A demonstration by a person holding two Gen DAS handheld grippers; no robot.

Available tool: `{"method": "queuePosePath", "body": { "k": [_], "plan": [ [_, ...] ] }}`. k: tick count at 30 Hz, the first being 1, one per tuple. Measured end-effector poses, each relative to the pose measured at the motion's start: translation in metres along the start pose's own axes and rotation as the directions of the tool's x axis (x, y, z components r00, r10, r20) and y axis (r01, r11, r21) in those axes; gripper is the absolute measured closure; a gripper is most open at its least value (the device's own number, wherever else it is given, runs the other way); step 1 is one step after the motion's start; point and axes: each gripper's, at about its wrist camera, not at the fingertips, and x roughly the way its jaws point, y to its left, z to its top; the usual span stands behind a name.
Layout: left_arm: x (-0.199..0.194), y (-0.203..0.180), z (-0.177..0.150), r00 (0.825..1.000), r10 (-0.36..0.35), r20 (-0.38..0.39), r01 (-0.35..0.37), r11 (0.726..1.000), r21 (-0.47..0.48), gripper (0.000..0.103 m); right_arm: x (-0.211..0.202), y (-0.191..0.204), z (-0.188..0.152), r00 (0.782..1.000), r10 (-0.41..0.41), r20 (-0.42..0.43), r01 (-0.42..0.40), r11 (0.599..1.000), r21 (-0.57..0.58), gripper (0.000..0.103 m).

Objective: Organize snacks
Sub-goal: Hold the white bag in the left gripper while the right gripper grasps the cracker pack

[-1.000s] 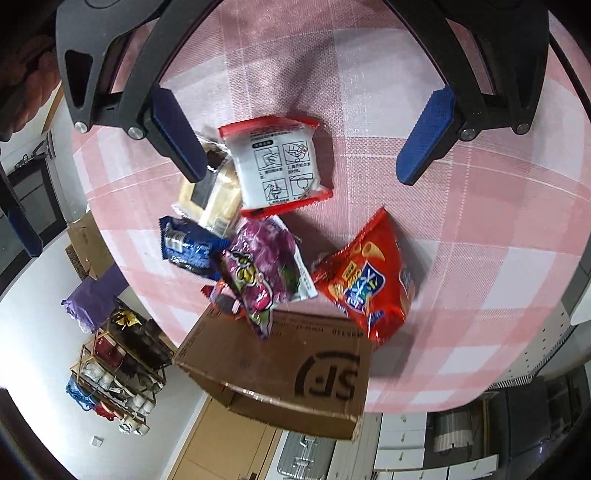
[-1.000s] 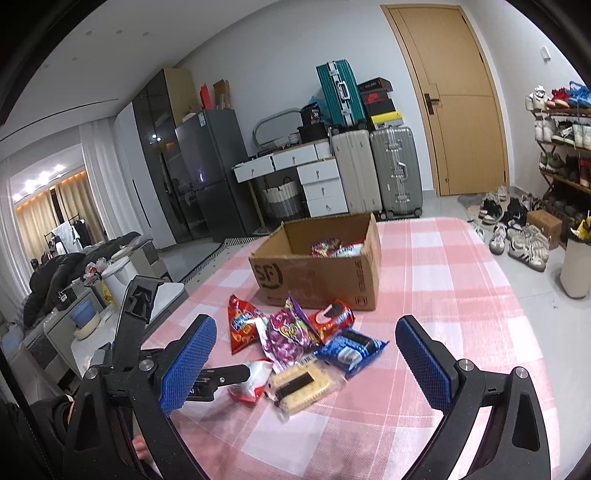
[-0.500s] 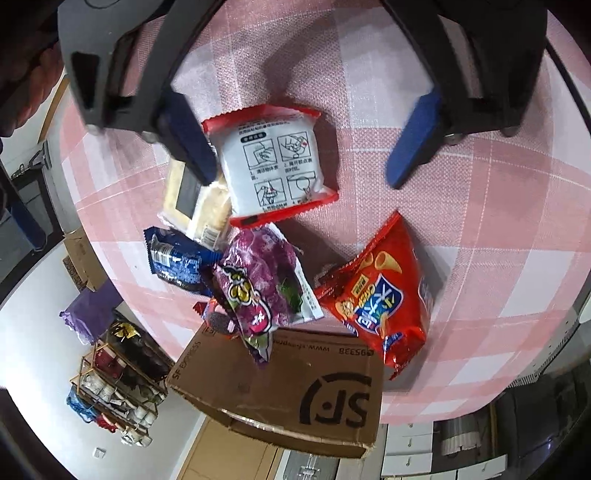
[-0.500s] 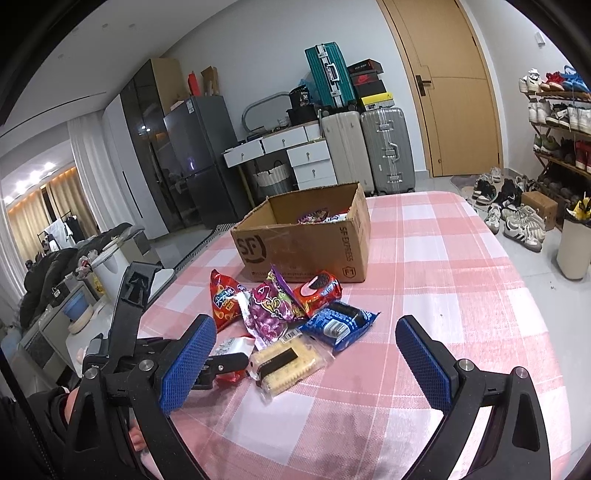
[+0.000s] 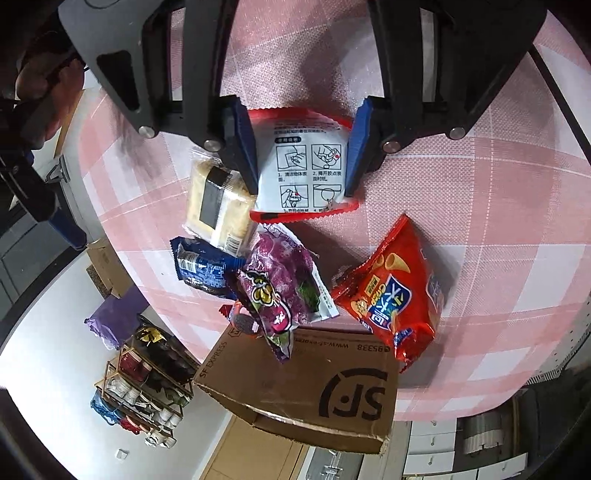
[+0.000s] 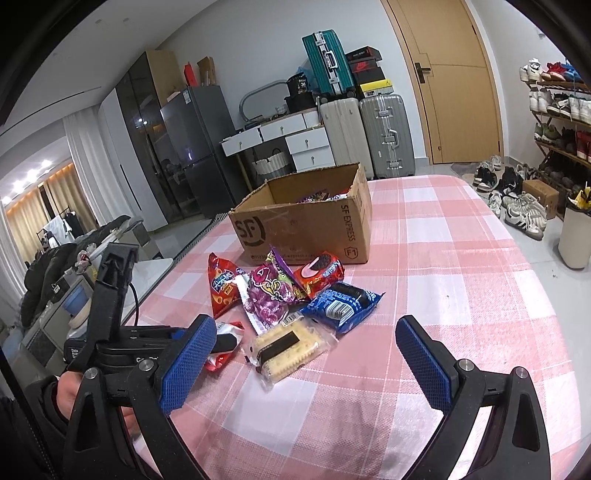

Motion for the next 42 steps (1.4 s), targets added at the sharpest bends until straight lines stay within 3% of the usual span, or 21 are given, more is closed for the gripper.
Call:
{"method": "queuePosePath", "body": {
  "k": [10, 16, 32, 38, 42],
  "plan": [
    [-0.030, 0.014, 0.004, 0.999, -0.005, 0.038, 0.005, 1.000, -0.007, 0.062, 0.019, 0.000, -0.009, 0.998, 0.001, -0.063, 0.000, 1.000, 0.018, 0.004],
    [-0.059, 0.037, -0.018, 0.998, -0.004, 0.061, 0.005, 1.000, -0.024, 0.062, 0.037, 0.002, -0.017, 0.993, 0.014, -0.118, -0.012, 1.000, 0.019, 0.004],
    [-0.078, 0.068, -0.026, 0.995, -0.019, 0.102, 0.027, 0.997, -0.076, 0.062, 0.120, 0.016, -0.021, 0.951, 0.014, -0.309, 0.007, 0.998, 0.066, 0.004],
    [-0.080, 0.082, -0.029, 0.994, -0.030, 0.109, 0.041, 0.993, -0.106, 0.062, 0.137, 0.025, -0.015, 0.947, -0.047, -0.319, 0.069, 0.996, 0.058, 0.004],
    [-0.080, 0.090, -0.033, 0.994, -0.040, 0.106, 0.053, 0.991, -0.121, 0.062, 0.150, 0.043, -0.016, 0.931, -0.153, -0.331, 0.144, 0.988, -0.052, 0.004]
  ]
}}
